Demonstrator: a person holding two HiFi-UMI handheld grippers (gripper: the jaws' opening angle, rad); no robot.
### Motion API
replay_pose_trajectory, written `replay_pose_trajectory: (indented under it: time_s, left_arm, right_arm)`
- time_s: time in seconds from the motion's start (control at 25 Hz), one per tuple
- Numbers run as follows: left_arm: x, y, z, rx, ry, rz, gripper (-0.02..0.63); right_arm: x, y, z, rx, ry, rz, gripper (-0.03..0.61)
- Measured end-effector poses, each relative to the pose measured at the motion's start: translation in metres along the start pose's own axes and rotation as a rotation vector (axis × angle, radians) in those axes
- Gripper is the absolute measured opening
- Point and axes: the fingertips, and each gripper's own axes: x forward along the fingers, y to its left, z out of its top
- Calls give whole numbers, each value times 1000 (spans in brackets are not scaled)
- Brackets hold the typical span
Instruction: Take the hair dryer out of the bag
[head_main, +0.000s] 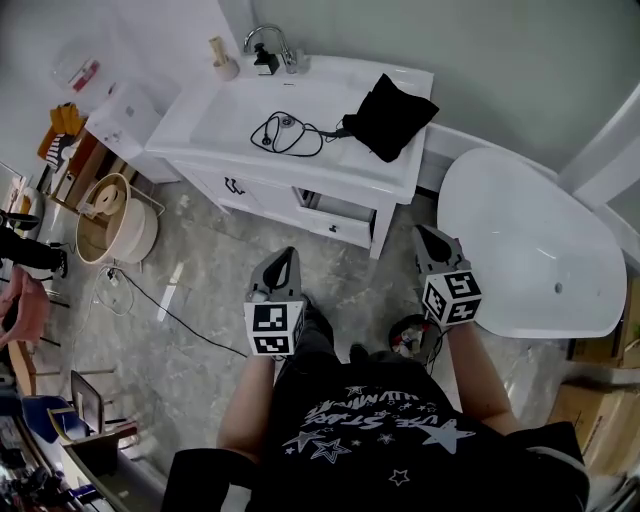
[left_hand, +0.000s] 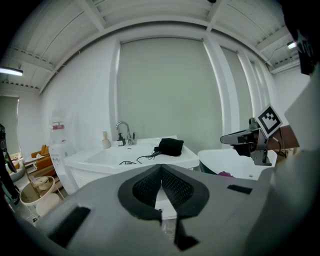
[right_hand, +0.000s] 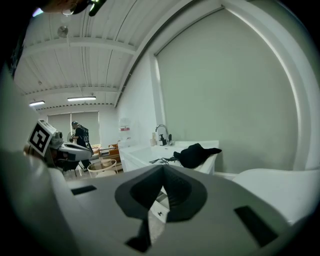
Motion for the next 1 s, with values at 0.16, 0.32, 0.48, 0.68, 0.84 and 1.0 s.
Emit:
replay_pose_trajectory:
  time_s: [0.16,0.32,0.48,0.68,0.84,1.0]
  left_arm:
    - [17,5,6,8,-1,-19,11]
    - [42,12,13,16,-7,-56,11]
    - [71,19,23,32,-28,-109,11]
    - [114,41,40,14,-43,-159,12]
    - [148,55,43,7,-43,-221,91]
    - [182,60,44,28,-25,-294,187]
  right_arm:
    - [7,-7,-1,8,3,-26,6]
    - [17,-16,2,13,1,-61,6]
    - [31,-26,7,23,-10,-110,6]
    - [59,-37,16,42,1,-178,8]
    - [83,-39,16,44,36,-193,106]
    - [105,-49,13,54,66,-234,144]
